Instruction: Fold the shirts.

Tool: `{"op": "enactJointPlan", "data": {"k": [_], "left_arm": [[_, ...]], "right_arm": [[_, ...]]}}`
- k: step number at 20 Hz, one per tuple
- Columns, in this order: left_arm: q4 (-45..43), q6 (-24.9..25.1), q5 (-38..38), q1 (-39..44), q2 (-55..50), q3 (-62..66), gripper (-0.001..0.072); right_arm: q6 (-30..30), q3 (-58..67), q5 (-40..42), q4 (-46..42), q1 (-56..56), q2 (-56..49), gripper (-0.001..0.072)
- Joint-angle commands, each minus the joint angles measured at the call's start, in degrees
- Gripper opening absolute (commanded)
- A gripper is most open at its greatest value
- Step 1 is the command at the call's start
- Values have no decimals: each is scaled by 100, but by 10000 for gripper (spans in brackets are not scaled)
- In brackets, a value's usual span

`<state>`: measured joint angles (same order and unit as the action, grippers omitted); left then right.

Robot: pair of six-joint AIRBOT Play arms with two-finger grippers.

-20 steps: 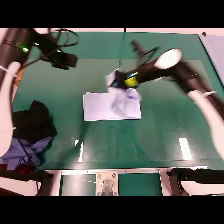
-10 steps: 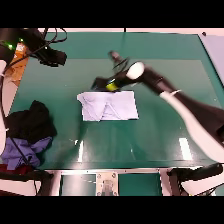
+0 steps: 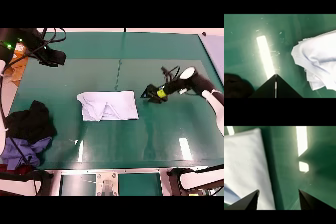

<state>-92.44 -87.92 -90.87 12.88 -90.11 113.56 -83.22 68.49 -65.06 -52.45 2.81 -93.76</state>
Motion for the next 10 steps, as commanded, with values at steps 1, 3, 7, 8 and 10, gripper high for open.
{"op": "enactJointPlan", "data": {"k": [1, 3, 7, 8, 10], "left_arm": [[76, -61, -2, -7, 2, -2, 22], [146, -63, -7, -7, 2, -2, 22], [142, -55, -13, -7, 2, -2, 23], [146, -55, -13, -7, 2, -2, 23], [144, -48, -39, -7, 2, -2, 23]], "right_arm": [[894, -540, 162, 1309, -238, -551, 560], [1362, -450, 166, 2306, -752, -798, 560], [1620, 354, 223, 2981, -1346, -879, 14], [1567, 640, 232, 2959, -1307, -809, 13], [1213, 1086, 251, 2627, -896, -472, 12]]}}
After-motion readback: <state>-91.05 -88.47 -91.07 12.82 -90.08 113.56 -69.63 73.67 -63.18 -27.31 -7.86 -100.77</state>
